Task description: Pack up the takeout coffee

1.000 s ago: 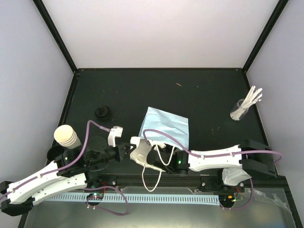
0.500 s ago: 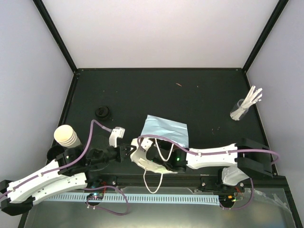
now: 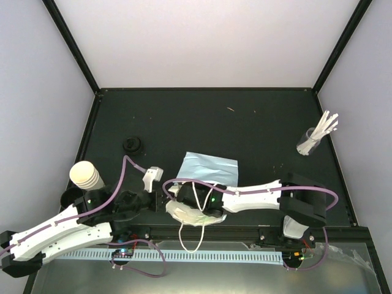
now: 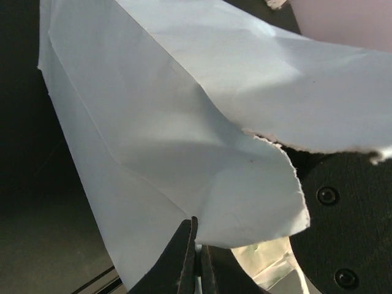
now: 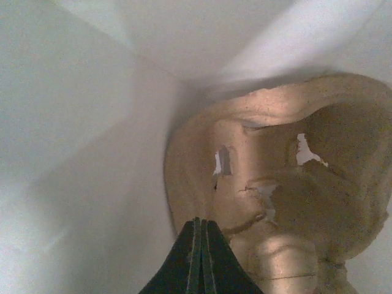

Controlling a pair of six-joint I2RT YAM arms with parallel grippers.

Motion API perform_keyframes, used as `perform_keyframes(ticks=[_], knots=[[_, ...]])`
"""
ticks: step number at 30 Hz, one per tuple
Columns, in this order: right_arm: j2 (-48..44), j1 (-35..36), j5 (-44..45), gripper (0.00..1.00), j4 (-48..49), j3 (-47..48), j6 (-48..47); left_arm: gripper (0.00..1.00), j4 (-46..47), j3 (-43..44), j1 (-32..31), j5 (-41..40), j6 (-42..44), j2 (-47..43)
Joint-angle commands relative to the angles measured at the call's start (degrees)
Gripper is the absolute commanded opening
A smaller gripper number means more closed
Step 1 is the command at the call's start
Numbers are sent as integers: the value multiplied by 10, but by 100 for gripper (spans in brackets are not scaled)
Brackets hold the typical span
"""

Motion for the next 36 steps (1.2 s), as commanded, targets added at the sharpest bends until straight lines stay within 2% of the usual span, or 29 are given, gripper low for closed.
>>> perform_keyframes(ticks=[1,15,36], knots=[[33,-13,-18,1,-49,31,-48,2,-4,28,-2,22,7,-2],[55,-58,20,1,-88,41,-59,2,-30,33,-2,-27,-6,-49],[105,-94,46,1,-123,73,-44,2,-17,18,-1,-5,-18,-52]])
